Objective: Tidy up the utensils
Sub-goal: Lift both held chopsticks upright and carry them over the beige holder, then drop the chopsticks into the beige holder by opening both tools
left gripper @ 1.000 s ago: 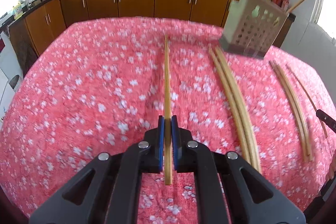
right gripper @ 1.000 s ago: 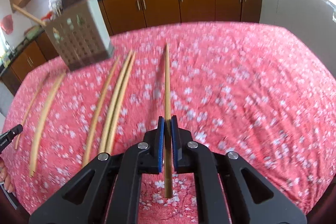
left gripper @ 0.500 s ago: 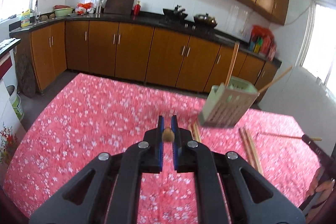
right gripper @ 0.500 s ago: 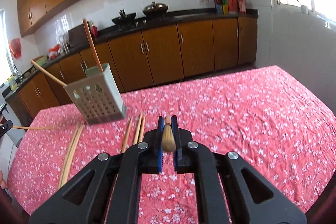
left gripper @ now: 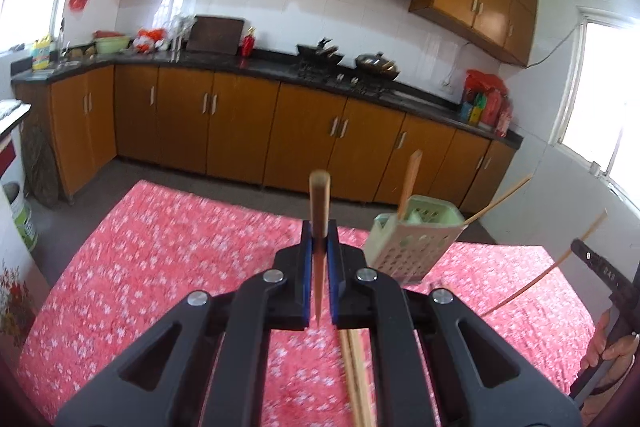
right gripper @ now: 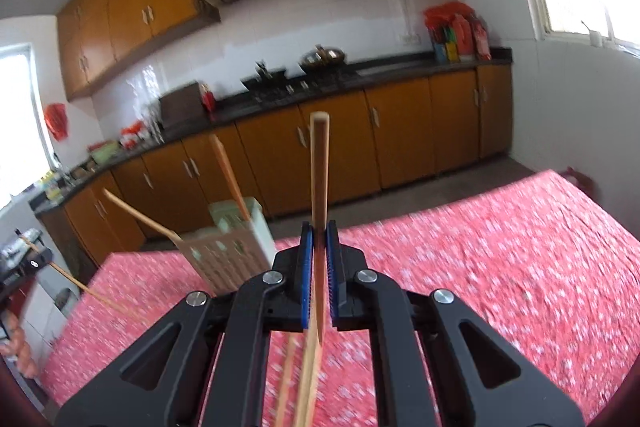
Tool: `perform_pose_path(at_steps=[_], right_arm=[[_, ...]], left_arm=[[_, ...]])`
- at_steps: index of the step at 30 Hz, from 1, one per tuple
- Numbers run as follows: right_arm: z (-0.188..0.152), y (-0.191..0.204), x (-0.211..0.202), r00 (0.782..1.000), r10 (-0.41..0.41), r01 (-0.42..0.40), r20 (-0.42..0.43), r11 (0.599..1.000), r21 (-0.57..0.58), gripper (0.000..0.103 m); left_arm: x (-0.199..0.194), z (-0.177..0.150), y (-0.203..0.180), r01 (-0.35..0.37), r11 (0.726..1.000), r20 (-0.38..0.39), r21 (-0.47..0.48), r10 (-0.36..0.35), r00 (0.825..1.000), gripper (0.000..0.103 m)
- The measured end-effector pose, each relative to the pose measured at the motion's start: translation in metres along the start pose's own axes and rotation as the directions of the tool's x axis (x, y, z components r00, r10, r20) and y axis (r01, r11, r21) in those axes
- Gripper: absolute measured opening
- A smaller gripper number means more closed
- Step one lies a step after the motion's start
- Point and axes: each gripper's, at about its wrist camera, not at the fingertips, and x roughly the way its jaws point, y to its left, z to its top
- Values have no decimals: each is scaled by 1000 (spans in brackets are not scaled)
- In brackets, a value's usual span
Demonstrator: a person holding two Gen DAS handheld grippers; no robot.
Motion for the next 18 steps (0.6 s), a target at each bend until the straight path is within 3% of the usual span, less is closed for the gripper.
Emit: perform_pose_path(at_steps=[9, 18], right_arm=[[48, 53, -15, 974, 151, -148, 169, 988, -33, 7], [68, 79, 15, 949, 144, -130, 281, 989, -69, 7]], left_arm=[[-6, 49, -57, 89, 995, 126, 43, -94, 988, 8], [16, 97, -97, 82, 996, 278, 27, -86, 957, 8]])
